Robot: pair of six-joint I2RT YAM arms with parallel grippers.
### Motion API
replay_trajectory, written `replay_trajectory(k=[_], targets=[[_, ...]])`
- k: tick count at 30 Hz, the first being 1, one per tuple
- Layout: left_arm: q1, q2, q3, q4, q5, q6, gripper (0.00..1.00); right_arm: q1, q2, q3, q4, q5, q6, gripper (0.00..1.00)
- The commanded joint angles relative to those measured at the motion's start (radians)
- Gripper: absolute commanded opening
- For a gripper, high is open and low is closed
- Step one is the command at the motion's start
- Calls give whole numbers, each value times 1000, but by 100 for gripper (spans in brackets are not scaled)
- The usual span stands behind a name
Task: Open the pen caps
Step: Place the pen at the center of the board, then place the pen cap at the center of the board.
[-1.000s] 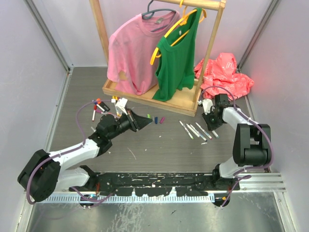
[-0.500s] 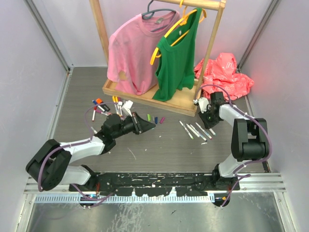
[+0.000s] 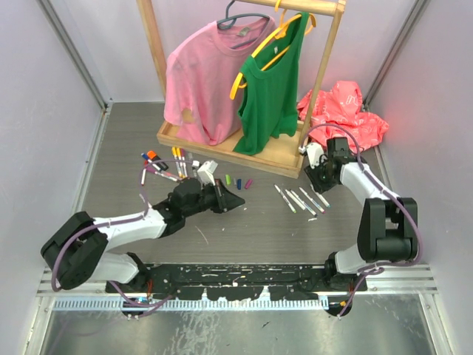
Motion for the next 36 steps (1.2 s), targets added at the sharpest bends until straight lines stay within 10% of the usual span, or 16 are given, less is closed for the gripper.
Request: replay_trajectory(k=[1, 12, 36], targets=[[-70, 24, 140, -199, -190, 111, 0, 2, -127, 53, -16, -80, 35, 40], [-166, 427, 704, -854, -527, 228, 0, 2, -268, 153, -57, -462, 110, 46], [-173, 876, 1240, -1083, -619, 403, 26, -22, -393, 35, 41, -247, 117, 53]])
